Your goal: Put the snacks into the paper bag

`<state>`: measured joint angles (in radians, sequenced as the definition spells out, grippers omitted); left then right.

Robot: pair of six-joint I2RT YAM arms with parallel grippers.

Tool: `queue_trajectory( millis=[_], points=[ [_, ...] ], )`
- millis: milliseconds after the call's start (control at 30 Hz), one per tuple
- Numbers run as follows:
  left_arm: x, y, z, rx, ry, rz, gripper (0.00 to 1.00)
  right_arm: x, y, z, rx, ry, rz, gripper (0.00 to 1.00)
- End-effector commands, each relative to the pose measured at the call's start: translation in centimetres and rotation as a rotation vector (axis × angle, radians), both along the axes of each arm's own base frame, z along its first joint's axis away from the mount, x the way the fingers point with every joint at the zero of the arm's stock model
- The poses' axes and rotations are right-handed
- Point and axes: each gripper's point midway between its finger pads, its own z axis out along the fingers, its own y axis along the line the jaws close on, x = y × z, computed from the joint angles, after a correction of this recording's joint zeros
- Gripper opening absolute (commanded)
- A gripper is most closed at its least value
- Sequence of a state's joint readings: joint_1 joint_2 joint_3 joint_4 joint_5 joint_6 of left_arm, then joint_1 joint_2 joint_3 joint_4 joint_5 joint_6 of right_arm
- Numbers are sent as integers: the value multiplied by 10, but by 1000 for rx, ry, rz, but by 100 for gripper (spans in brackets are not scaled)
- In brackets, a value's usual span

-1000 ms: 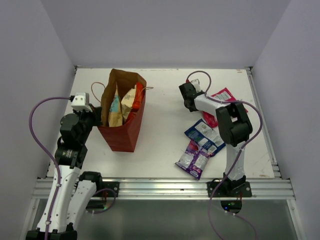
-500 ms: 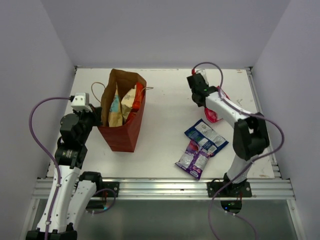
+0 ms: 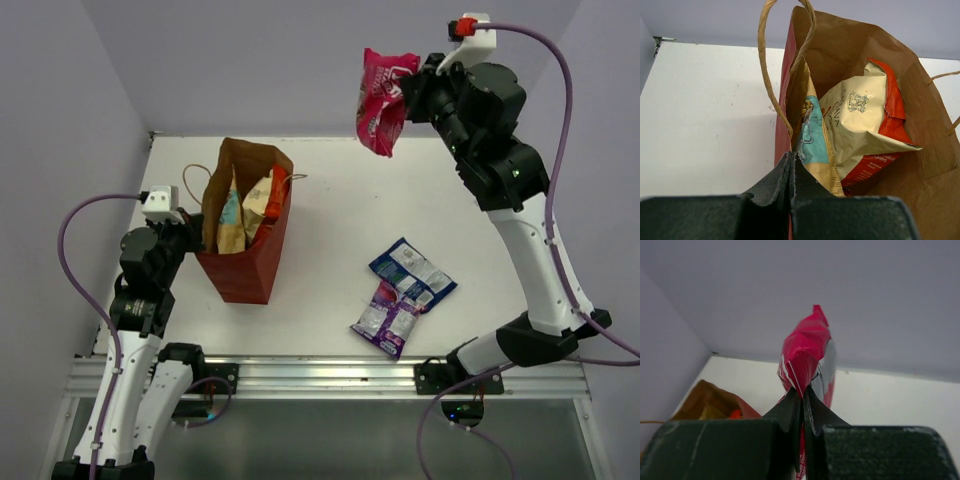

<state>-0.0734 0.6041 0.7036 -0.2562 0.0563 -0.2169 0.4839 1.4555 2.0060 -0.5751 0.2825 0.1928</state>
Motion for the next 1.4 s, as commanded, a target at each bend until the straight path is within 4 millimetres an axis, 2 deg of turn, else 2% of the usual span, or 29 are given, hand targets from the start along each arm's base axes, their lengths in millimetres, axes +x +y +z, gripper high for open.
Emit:
queue_trajectory(
  millis=[0, 33, 67, 100, 133, 167, 200, 267, 467, 600, 633, 833, 1000, 1033, 1167, 1267, 1367],
  points=[
    [2, -2, 7, 10, -37, -10, 0, -11, 53, 41, 88, -81, 206, 0],
    [2, -1, 8, 11, -40, -9, 0, -18, 59, 63, 134, -126, 238, 0],
    [2, -1, 7, 10, -39, -9, 0, -21, 69, 69, 152, -136, 274, 0],
    [2, -2, 7, 9, -40, -10, 0, -17, 91, 63, 156, -118, 330, 0],
    [2, -2, 7, 9, -40, -10, 0, -23, 98, 75, 184, -137, 358, 0],
    [2, -1, 8, 10, -40, -9, 0, -22, 108, 73, 188, -129, 381, 0],
    [2, -1, 6, 11, -37, -9, 0, -22, 127, 69, 193, -121, 419, 0],
    [2, -1, 6, 10, -37, -9, 0, -35, 152, 70, 201, -129, 481, 0],
    [2, -2, 7, 11, -40, -10, 0, -60, 207, 67, 183, -161, 591, 0],
    [2, -2, 6, 11, -37, -12, 0, -74, 226, 80, 184, -216, 634, 0],
    [2, -2, 7, 12, -40, -12, 0, -79, 225, 92, 202, -243, 644, 0],
    [1, -2, 6, 13, -39, -11, 0, -95, 240, 121, 279, -321, 713, 0],
    [1, -2, 7, 12, -42, -11, 0, -93, 248, 134, 336, -372, 724, 0],
    [1, -2, 7, 11, -42, -12, 0, -98, 251, 138, 347, -383, 754, 0],
    [1, -2, 7, 10, -40, -13, 0, -98, 259, 146, 397, -418, 783, 0],
    [1, -2, 7, 10, -42, -13, 0, -95, 268, 140, 413, -400, 801, 0],
    [0, -2, 7, 10, -45, -13, 0, -88, 281, 124, 414, -362, 812, 0]
  ],
)
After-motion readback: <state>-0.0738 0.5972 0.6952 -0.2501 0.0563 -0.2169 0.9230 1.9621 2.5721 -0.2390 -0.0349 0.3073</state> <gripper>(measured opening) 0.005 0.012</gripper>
